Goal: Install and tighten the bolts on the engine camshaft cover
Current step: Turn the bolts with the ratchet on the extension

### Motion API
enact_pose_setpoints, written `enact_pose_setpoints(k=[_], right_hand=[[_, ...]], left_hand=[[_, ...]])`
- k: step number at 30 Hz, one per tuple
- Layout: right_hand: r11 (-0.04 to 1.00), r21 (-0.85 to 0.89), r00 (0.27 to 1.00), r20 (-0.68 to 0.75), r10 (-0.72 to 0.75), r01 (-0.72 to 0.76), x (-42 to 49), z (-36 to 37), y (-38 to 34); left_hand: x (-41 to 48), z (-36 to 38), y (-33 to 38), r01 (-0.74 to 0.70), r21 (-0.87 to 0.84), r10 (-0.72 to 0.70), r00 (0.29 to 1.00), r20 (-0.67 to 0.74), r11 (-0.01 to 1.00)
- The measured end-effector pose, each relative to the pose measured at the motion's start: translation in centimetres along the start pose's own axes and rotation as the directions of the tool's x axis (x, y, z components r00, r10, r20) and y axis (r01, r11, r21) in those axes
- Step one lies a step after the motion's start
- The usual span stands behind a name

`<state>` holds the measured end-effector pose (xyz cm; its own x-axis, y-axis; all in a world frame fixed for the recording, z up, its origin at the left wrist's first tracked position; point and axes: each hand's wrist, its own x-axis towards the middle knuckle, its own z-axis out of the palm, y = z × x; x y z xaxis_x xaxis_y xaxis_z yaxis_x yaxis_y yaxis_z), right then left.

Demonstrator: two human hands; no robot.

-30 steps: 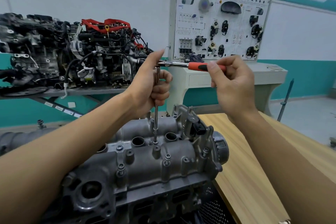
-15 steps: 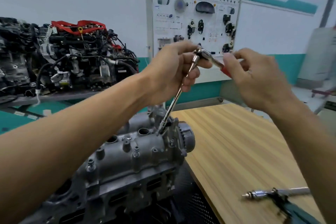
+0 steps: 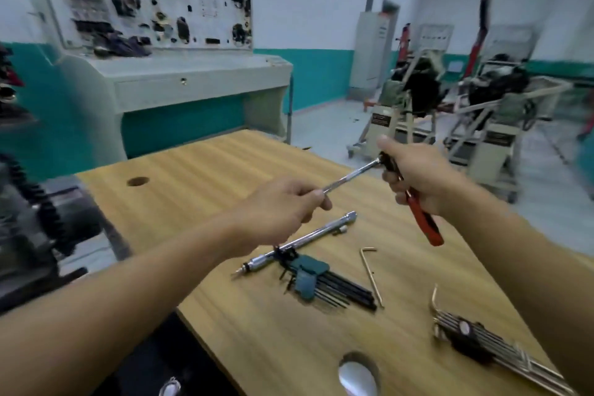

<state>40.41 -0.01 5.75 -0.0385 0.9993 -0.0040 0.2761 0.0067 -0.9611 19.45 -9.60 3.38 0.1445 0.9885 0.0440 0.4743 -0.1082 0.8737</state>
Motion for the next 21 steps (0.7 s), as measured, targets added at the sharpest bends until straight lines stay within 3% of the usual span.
enact_pose_setpoints(k=[4, 7, 15, 21], right_hand=[[0.975, -0.036, 0.961, 0.166, 0.222, -0.219, -0.6, -1.4, 5.0], [0.975, -0.037, 0.951, 0.218, 0.221, -0.219, -1.4, -1.0, 7.3], [0.957, -0.043, 0.933, 0.213, 0.289, -0.287, 0.0, -1.3, 9.4], [0.941, -0.021, 0.932, 0.132, 0.336, -0.337, 1.7, -3.5, 9.8]], left_hand=[[1.9, 3.9, -3.2, -0.052, 0.351, 0.032, 0.998, 0.063, 0.935], [2.6, 6.1, -4.9, -0.057, 0.364, 0.017, 0.993, 0.114, 0.929], [3.1, 8.5, -7.4, -0.061, 0.393, 0.037, 0.997, 0.068, 0.917], [5.8, 9.1, -6.4, -0.052, 0.447, 0.046, 0.999, 0.023, 0.893]])
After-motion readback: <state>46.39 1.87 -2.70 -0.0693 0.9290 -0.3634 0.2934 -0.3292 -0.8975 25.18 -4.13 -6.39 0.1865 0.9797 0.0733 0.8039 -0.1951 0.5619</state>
